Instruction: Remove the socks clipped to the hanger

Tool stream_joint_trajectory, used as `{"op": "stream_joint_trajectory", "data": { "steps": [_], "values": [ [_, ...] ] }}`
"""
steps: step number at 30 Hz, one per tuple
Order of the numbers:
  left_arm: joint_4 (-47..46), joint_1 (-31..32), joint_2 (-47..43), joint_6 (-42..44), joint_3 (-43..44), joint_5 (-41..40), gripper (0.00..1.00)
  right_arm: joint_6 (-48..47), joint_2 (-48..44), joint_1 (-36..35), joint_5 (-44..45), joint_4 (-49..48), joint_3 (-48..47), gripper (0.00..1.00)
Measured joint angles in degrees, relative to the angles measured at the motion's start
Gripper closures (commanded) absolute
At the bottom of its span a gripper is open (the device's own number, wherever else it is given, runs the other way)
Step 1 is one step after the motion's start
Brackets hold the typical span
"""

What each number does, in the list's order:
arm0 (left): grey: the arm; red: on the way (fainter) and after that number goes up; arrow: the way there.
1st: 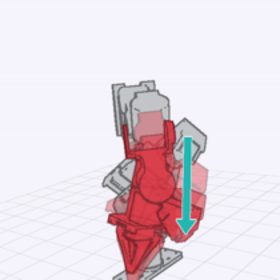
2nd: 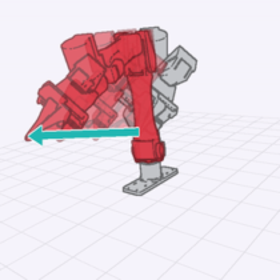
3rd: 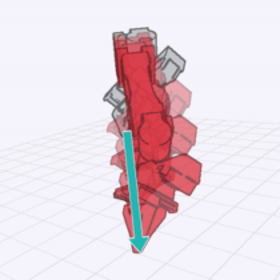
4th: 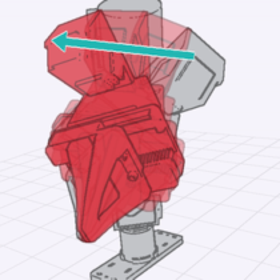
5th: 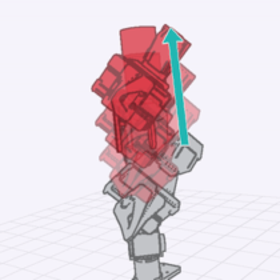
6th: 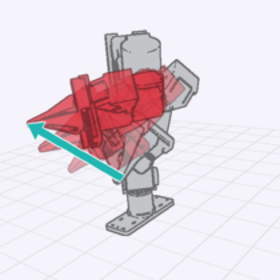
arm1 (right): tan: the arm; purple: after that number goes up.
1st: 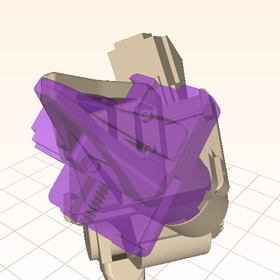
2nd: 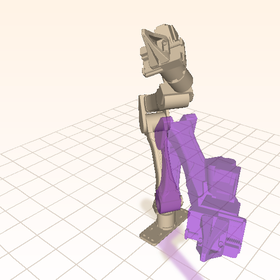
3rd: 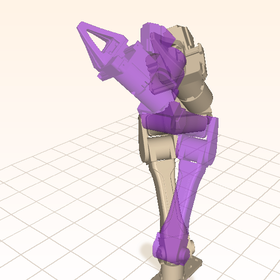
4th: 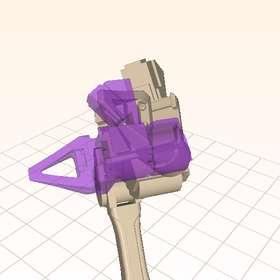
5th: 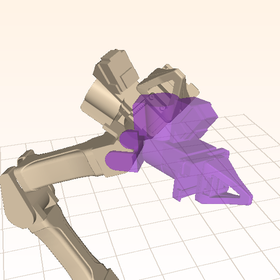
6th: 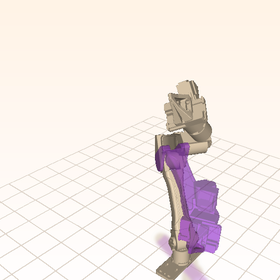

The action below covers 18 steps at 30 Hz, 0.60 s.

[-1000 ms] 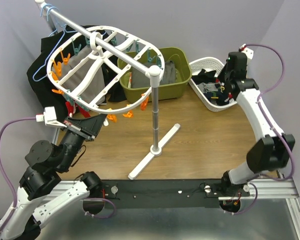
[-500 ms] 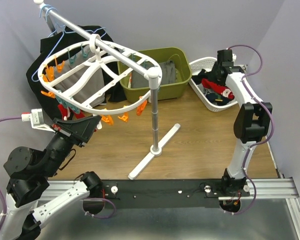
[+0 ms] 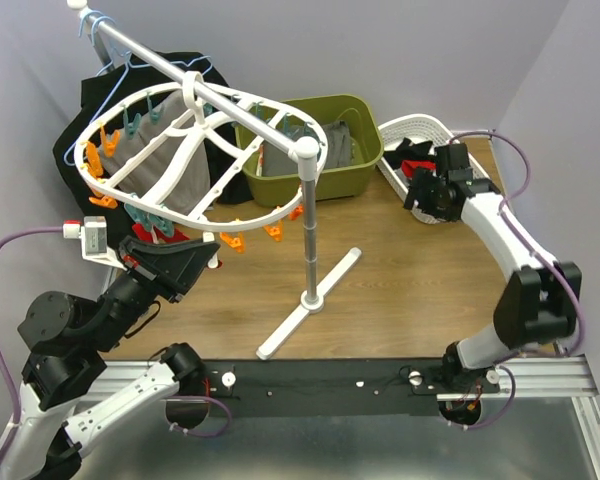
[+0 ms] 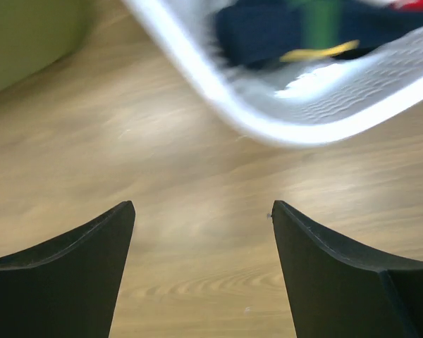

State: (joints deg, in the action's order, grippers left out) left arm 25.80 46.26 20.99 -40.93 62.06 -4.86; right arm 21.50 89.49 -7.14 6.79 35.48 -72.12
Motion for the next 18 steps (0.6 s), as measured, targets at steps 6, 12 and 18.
{"op": "stream_joint_trajectory", "data": {
  "steps": [6, 12, 18],
  "values": [
    [-0.4, 0.0, 0.0, 0.8, -0.5, 0.0, 1.0, 1.0, -17.2, -7.6, -7.5, -3.5, 14.9, 0.13],
    [-0.9, 0.0, -0.2, 0.9, -2.0, 0.0, 1.0, 5.6, -26.4, -18.3, -11.8, -2.4, 28.1, 0.13],
    [-1.9, 0.0, -0.1, 0.9, -2.8, 0.0, 1.0, 15.2, -30.1, -39.7, -10.8, -2.7, 30.1, 0.13]
  ]
}}
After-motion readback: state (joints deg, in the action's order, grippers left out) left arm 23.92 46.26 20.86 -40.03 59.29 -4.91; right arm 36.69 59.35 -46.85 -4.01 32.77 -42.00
